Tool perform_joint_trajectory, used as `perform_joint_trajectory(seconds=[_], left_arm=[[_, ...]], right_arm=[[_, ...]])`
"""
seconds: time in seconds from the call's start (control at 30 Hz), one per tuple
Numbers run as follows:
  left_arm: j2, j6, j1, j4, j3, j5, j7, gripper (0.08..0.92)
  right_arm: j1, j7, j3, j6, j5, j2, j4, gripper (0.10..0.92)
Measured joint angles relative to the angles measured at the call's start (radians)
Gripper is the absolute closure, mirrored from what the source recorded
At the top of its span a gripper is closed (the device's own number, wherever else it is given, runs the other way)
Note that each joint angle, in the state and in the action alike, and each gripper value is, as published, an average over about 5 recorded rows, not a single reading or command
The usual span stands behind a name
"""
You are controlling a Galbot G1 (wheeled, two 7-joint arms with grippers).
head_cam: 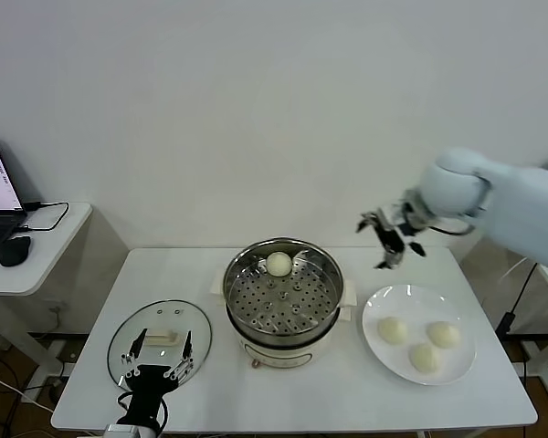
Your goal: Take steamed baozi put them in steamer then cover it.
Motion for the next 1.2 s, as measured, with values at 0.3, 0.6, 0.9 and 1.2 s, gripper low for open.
perform_joint_trajectory(seconds=[0.3, 0.6, 0.9, 1.2], left_arm=[[0.007, 0.003, 0.007, -0.007, -0.013, -0.003, -0.001, 0.177], [-0.006, 0.002, 0.018, -0.005, -0.023, -0.003, -0.002, 0.177], [-0.013, 0.001, 0.024, 0.000, -0.040, -0.003, -0.002, 0.177], [-0.012, 0.001, 0.016, 0.013, -0.048, -0.005, -0.002, 0.177]], right_arm=[[-0.355, -0.006, 0.231, -0.015, -0.099, -0.148, 0.030, 0.203], [-0.524, 0.007, 0.317, 0.004, -0.184, -0.133, -0.023, 0.203], [-0.598, 0.022, 0.350, 0.022, -0.230, -0.049, -0.124, 0.203], [-0.636, 0.033, 0.367, 0.037, -0.247, 0.041, -0.222, 0.203]])
